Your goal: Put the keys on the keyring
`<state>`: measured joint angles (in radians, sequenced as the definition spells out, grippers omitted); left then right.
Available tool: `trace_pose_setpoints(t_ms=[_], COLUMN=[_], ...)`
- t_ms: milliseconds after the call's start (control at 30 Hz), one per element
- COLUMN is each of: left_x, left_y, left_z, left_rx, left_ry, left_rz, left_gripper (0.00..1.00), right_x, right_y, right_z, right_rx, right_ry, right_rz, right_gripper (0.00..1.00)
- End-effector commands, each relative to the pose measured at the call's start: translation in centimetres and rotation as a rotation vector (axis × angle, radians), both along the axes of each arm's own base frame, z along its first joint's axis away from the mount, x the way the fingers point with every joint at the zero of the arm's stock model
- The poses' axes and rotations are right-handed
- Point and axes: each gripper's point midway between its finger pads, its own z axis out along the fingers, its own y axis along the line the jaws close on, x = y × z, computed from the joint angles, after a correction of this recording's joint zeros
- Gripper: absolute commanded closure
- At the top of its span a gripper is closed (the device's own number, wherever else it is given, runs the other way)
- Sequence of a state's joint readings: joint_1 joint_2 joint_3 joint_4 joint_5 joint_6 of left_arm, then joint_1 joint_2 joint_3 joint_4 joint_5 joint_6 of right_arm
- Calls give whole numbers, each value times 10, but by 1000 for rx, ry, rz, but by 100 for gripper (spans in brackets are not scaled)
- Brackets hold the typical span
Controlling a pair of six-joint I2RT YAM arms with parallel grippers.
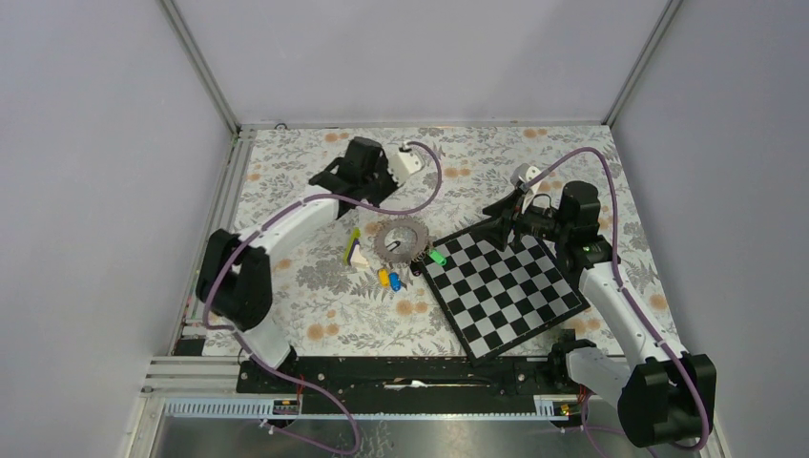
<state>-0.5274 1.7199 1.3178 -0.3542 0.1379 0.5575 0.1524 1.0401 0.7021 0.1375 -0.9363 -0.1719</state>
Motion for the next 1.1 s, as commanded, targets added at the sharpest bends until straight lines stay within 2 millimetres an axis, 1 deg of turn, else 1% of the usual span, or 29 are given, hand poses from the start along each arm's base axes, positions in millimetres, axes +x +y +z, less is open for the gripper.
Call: trace_pose_setpoints(t_ms=[0,33,67,133,200,233,300,333,433,500,567,667,833,1067], left_x=[9,8,6,0,-8,-16,-40,-54,-85,-97,-102,-105,-111,-121], left_y=[-6,-6,-6,-6,-7,-9,-16,-20,-26,-28,-29,-33,-41,-46], left_z=[65,65,61,48,27,18,0,-7,-26,-36,-46,-61,-77,-97], left_rx=[-144,-142,-135,-104,-77,-73,-82,-93,-104,-104,-93,-69,-44,-2], left_ry=[-149,-151,-140,-94,-16,29,135,190,321,377,404,434,470,502], left_rz=[56,46,37,10,-13,-39,-137,-193,-308,-360,-385,-397,-419,-426], left_gripper=[95,95,92,80,66,61,54,51,38,29,22,20,20,26], right_x=[-1,-1,-1,-1,-1,-1,0,0,0,0,0,1,1,1], right_y=[0,0,0,0,0,-1,-1,-2,-3,-3,-4,-5,-6,-5], right_z=[12,11,12,12,11,11,11,11,11,12,11,11,10,8], right_rx=[15,15,15,15,14,13,12,12,10,10,10,9,8,7], right_ry=[-62,-61,-64,-63,-63,-64,-65,-67,-71,-74,-73,-74,-72,-70], right_rz=[15,15,16,15,15,12,10,9,5,3,2,-2,-4,-1], right_gripper=[32,32,32,32,32,32,32,32,31,31,31,31,30,29])
